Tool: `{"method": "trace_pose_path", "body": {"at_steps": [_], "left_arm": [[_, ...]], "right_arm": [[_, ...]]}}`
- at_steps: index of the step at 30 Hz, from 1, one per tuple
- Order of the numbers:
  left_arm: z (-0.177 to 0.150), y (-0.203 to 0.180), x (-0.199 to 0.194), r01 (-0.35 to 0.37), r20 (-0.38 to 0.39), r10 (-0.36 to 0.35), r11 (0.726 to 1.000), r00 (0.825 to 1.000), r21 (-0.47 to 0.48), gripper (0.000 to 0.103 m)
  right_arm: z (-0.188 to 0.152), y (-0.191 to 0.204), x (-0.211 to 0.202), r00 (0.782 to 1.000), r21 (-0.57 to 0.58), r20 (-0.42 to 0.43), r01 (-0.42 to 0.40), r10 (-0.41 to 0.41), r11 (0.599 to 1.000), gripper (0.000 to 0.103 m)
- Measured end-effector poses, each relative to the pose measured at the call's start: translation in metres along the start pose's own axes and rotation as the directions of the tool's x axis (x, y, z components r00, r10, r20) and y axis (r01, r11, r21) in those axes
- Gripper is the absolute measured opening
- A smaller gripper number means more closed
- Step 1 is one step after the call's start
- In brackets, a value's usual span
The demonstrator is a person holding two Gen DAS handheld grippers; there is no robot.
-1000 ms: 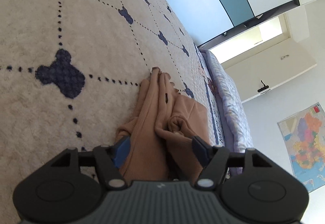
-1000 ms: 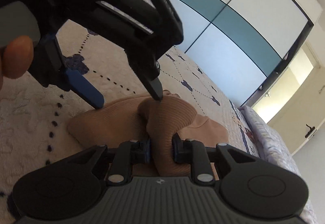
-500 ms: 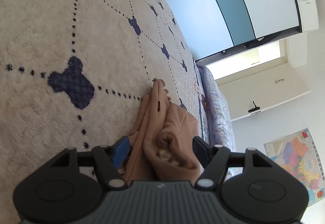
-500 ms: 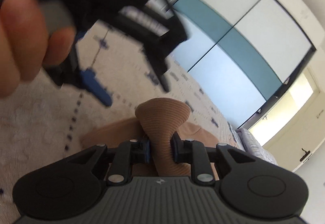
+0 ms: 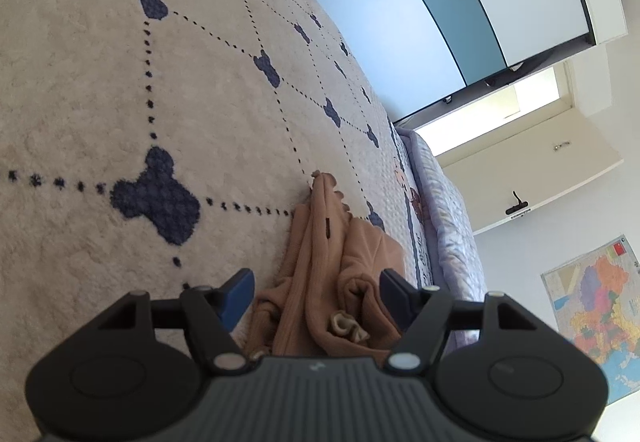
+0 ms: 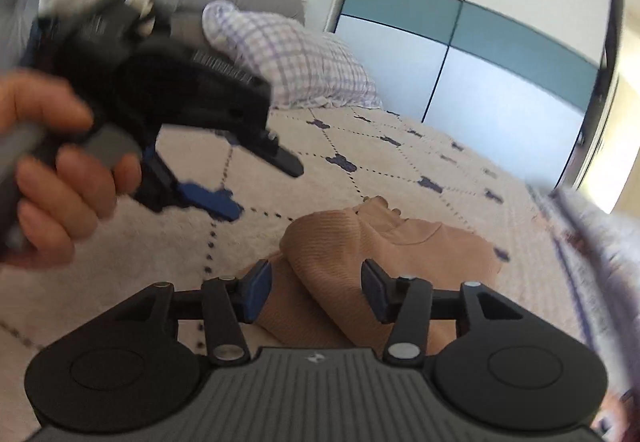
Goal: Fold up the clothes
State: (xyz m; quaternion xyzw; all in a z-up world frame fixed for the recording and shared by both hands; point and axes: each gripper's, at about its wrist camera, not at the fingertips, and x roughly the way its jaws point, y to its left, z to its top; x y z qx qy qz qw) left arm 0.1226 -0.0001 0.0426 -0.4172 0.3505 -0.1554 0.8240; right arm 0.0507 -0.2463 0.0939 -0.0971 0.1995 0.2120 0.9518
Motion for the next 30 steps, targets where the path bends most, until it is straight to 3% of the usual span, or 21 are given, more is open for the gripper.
{"method": "trace_pose_path", "body": {"at_steps": [2,4,6,7,8,10,12,18,22,30], "left_arm": [[-0.005,-0.01,0.003,-0.006,-0.003,0.006,0.999,1.0,0.051,0.07],[-0.011,-0.024,0.007,-0.006,-0.006,0.006,0.993,1.0,0.116,0.07],[-0.016,-0.035,0.009,-0.007,-0.003,0.008,0.985,1.0,0.174,0.07],[-0.019,-0.039,0.01,-0.011,0.001,0.011,0.979,1.0,0.203,0.068],[-0.022,-0.043,0.011,-0.023,0.009,0.021,0.972,1.0,0.235,0.065],[-0.026,-0.049,0.014,-0.072,0.023,0.068,0.953,0.997,0.295,0.049],[-0.03,-0.054,0.017,-0.112,0.033,0.107,0.932,0.994,0.344,0.042],[-0.049,-0.071,0.027,-0.149,0.05,0.143,0.862,0.988,0.484,0.03],[-0.062,-0.065,0.048,-0.254,0.049,0.272,0.803,0.961,0.539,0.023],[-0.059,-0.058,0.045,-0.242,0.045,0.257,0.818,0.965,0.522,0.023]], "right_arm": [[0.004,-0.023,-0.022,0.996,0.157,0.068,-0.065,0.055,0.985,0.053],[0.004,-0.04,-0.033,0.994,0.27,0.105,-0.056,0.028,0.961,0.048],[-0.008,-0.054,-0.026,0.996,0.37,0.083,-0.019,-0.013,0.929,0.024],[-0.014,-0.056,-0.015,0.998,0.393,0.053,-0.003,-0.019,0.92,0.018],[-0.019,-0.053,-0.004,1.0,0.393,0.025,0.006,-0.017,0.92,0.017],[-0.03,-0.041,0.017,1.0,0.369,-0.022,0.005,0.003,0.929,0.017],[-0.035,-0.031,0.028,0.997,0.354,-0.067,-0.013,0.039,0.935,0.017],[-0.045,-0.024,0.036,0.988,0.353,-0.141,-0.014,0.068,0.935,0.018],[-0.044,-0.023,0.036,0.986,0.363,-0.15,-0.012,0.071,0.932,0.017],[-0.038,-0.017,0.033,0.983,0.339,-0.175,0.005,0.058,0.941,0.017]]}}
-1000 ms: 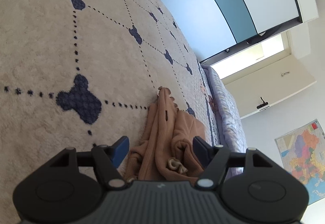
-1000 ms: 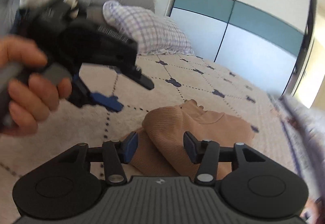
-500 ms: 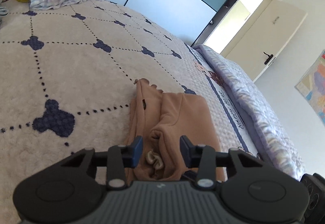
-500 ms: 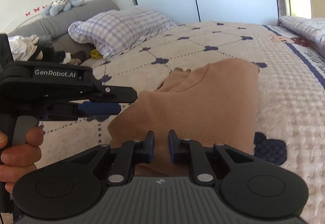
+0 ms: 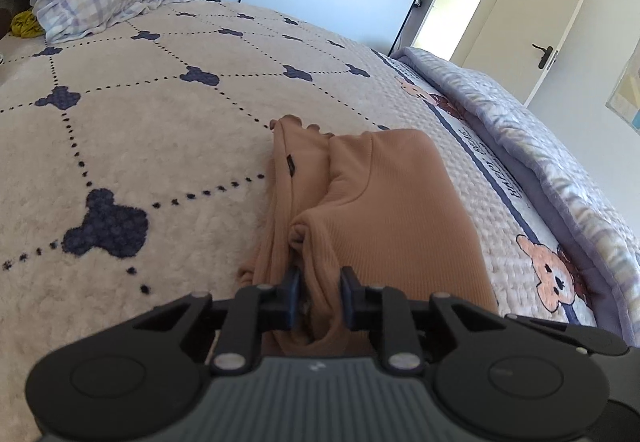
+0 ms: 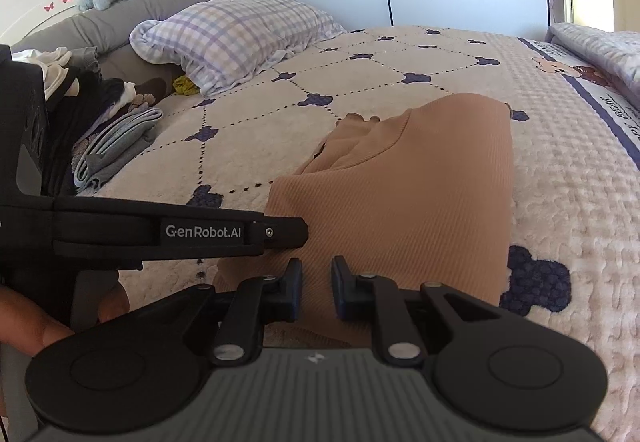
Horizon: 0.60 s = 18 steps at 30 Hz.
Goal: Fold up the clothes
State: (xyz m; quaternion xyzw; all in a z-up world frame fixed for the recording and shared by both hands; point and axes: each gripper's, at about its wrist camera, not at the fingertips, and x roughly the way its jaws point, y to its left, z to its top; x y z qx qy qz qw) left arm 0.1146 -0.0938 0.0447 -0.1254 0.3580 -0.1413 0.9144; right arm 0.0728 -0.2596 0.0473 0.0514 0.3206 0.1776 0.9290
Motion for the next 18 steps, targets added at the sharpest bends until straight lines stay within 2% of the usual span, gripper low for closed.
{"method": "trace_pose_path", "body": {"at_steps": [10,11,13,14,16,18], "left_arm": [[-0.003,-0.002,0.0,-0.033,0.002,0.033,0.999,0.999,0.029,0.023],[-0.004,-0.004,0.0,-0.041,0.004,0.041,0.998,0.999,0.041,0.023],[-0.004,-0.007,-0.001,-0.051,0.007,0.051,0.997,0.999,0.055,0.023],[-0.004,-0.007,-0.001,-0.053,0.007,0.053,0.997,0.999,0.056,0.023],[-0.004,-0.007,-0.001,-0.055,0.006,0.055,0.997,0.998,0.056,0.023],[-0.004,-0.008,-0.002,-0.059,0.007,0.058,0.997,0.998,0.059,0.023]], "right_arm": [[0.005,-0.005,-0.015,1.0,0.024,0.001,0.008,-0.008,1.0,0.019],[0.006,-0.009,-0.019,1.0,0.046,0.013,0.006,-0.007,0.999,0.021],[0.008,-0.025,-0.03,0.998,0.129,0.051,0.016,-0.023,0.991,0.033],[0.008,-0.034,-0.035,0.997,0.172,0.068,0.022,-0.034,0.985,0.042],[0.005,-0.052,-0.042,0.996,0.252,0.084,0.019,-0.041,0.968,0.043],[0.001,-0.07,-0.043,0.996,0.319,0.072,0.021,-0.047,0.947,0.054]]}}
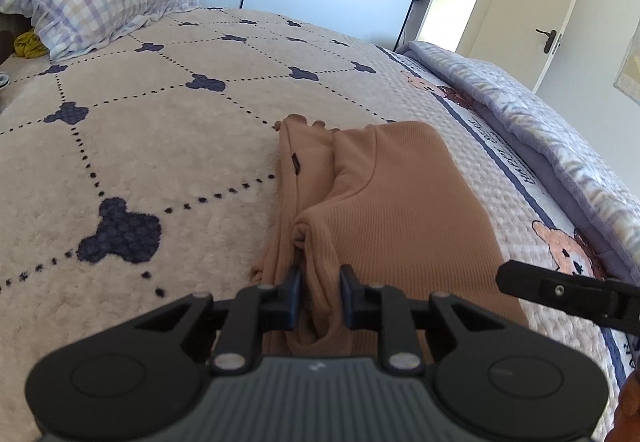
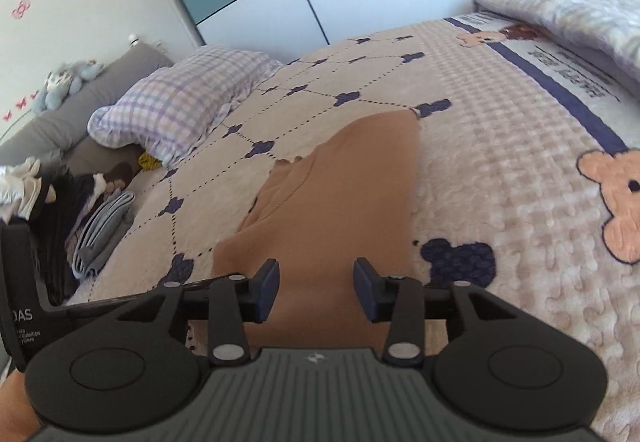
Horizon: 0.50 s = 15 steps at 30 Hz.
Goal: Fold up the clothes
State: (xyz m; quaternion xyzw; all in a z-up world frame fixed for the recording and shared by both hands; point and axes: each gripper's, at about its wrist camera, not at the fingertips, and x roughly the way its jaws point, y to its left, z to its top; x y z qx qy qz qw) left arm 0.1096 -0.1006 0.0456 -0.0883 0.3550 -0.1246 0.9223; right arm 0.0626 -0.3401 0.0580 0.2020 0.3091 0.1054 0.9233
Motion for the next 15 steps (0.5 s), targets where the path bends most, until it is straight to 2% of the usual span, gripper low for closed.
{"method": "trace_pose_path", "body": {"at_steps": [3,5,7,11,15], "left_arm": [[0.0,-0.001,-0.001,-0.008,0.0,0.008,1.0,1.0,0.002,0.023],[0.001,0.0,-0.002,-0.005,-0.001,0.005,1.0,1.0,-0.008,0.023],[0.001,0.003,-0.003,0.005,-0.002,-0.005,0.999,1.0,-0.032,0.023],[0.001,0.012,-0.005,0.042,0.001,-0.042,0.995,0.999,-0.094,0.023],[-0.001,0.008,-0.005,0.028,0.006,-0.027,0.997,1.0,-0.072,0.023]], "right_arm": [[-0.004,-0.027,0.008,0.999,0.152,-0.041,-0.007,0.014,0.988,0.061],[-0.011,-0.046,0.017,0.994,0.308,-0.061,-0.068,0.091,0.949,0.063],[-0.017,-0.057,0.025,0.988,0.408,-0.067,-0.097,0.136,0.908,0.067],[-0.026,-0.062,0.032,0.981,0.496,-0.056,-0.133,0.184,0.858,0.07],[-0.029,-0.055,0.033,0.983,0.492,-0.043,-0.133,0.177,0.86,0.071]]}}
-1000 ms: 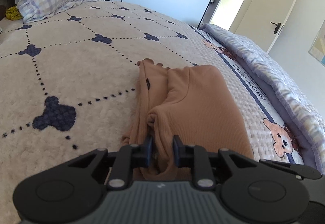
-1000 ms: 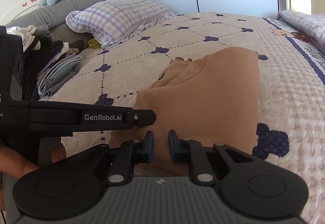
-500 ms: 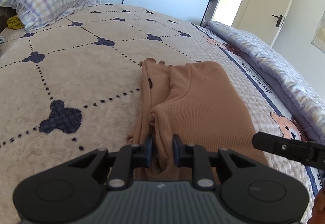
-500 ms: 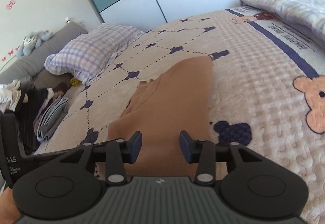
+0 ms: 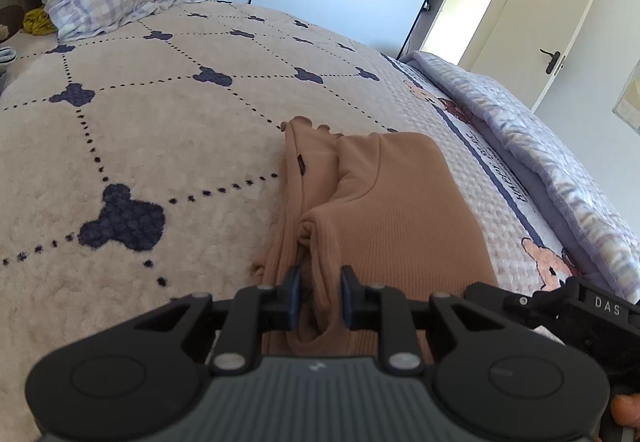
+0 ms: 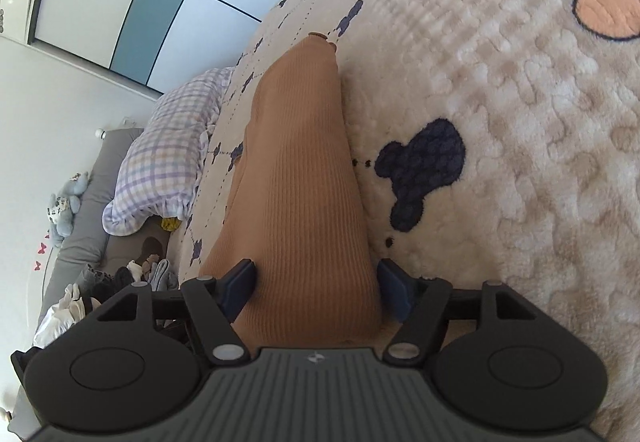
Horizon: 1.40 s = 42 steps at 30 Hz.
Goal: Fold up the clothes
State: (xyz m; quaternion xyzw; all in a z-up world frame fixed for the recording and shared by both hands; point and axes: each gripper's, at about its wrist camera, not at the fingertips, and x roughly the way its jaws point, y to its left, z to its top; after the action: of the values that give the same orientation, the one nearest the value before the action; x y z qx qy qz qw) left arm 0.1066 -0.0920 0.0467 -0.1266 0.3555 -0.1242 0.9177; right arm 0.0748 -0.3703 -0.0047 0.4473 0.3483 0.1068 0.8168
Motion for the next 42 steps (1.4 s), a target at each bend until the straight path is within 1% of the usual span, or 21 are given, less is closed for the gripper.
{"method": "trace_pose_path", "body": {"at_steps": [6,8,9,10,11,12,15,18,20,22,24,26,29,32,35,36,37,38,42], "left_arm": [[0.0,-0.001,0.0,-0.013,0.003,0.013,1.0,1.0,0.01,0.024],[0.0,-0.002,0.0,-0.027,0.006,0.027,0.999,1.0,0.019,0.028],[0.0,-0.003,0.0,-0.038,0.01,0.038,0.999,0.999,0.029,0.033],[0.0,-0.004,0.0,-0.064,0.013,0.064,0.997,0.998,0.039,0.047],[0.0,-0.004,0.0,-0.083,0.016,0.082,0.996,0.997,0.045,0.052],[0.0,-0.003,0.0,-0.099,0.019,0.098,0.994,0.995,0.051,0.054],[0.001,0.001,0.0,-0.09,0.014,0.089,0.996,0.996,0.028,0.054],[0.0,0.003,0.001,-0.086,0.016,0.086,0.996,0.996,0.027,0.056],[-0.001,0.008,0.003,-0.079,0.009,0.079,0.997,0.997,-0.003,0.06],[-0.002,0.014,0.005,-0.068,0.0,0.068,0.996,0.998,-0.048,0.068],[-0.003,0.023,0.008,-0.048,-0.01,0.048,0.994,0.999,-0.1,0.072],[-0.004,0.029,0.009,-0.027,-0.016,0.025,0.99,1.0,-0.137,0.072],[-0.004,0.03,0.01,-0.021,-0.016,0.018,0.988,1.0,-0.151,0.072],[-0.004,0.033,0.011,-0.004,-0.018,0.0,0.982,1.0,-0.186,0.072],[-0.003,0.037,0.011,0.024,-0.023,-0.03,0.974,0.999,-0.223,0.068],[-0.003,0.037,0.011,0.037,-0.024,-0.044,0.972,0.999,-0.232,0.062],[-0.004,0.038,0.012,0.056,-0.026,-0.065,0.966,0.998,-0.253,0.053],[-0.005,0.04,0.013,0.076,-0.027,-0.087,0.958,0.996,-0.276,0.051],[-0.006,0.039,0.013,0.085,-0.016,-0.094,0.952,0.995,-0.295,0.039]], "right_arm": [[-0.007,0.008,0.007,1.0,-0.031,0.022,0.017,-0.016,0.999,0.071],[-0.009,0.012,0.01,0.999,-0.059,0.023,0.031,-0.03,0.998,0.071],[-0.009,0.013,0.012,0.999,-0.066,0.024,0.034,-0.033,0.997,0.072],[-0.009,0.014,0.013,0.999,-0.07,0.025,0.035,-0.033,0.997,0.072],[-0.009,0.014,0.014,0.999,-0.072,0.026,0.034,-0.033,0.997,0.073],[-0.009,0.014,0.015,0.999,-0.077,0.028,0.036,-0.034,0.996,0.073],[-0.01,0.013,0.014,0.999,-0.1,0.036,0.044,-0.041,0.994,0.072],[-0.009,0.015,0.015,0.998,-0.109,0.039,0.051,-0.047,0.993,0.071],[-0.009,0.014,0.014,0.998,-0.107,0.041,0.05,-0.046,0.993,0.071],[-0.009,0.014,0.014,0.998,-0.1,0.044,0.046,-0.042,0.994,0.07],[-0.009,0.012,0.013,0.998,-0.087,0.047,0.037,-0.033,0.995,0.071],[-0.009,0.01,0.013,0.998,-0.072,0.05,0.026,-0.022,0.997,0.072],[-0.011,0.011,0.013,0.998,-0.067,0.06,0.022,-0.018,0.998,0.073],[-0.013,0.013,0.013,0.997,-0.062,0.07,0.023,-0.019,0.998,0.073],[-0.013,0.014,0.012,0.997,-0.048,0.072,0.014,-0.01,0.999,0.072],[-0.013,0.014,0.011,0.997,-0.042,0.072,0.01,-0.007,0.999,0.07],[-0.013,0.014,0.01,0.997,-0.039,0.073,0.009,-0.006,0.999,0.069],[-0.013,0.015,0.009,0.997,-0.041,0.075,0.012,-0.009,0.999,0.066],[-0.017,0.027,0.007,0.995,-0.095,0.097,0.037,-0.028,0.995,0.057]]}}
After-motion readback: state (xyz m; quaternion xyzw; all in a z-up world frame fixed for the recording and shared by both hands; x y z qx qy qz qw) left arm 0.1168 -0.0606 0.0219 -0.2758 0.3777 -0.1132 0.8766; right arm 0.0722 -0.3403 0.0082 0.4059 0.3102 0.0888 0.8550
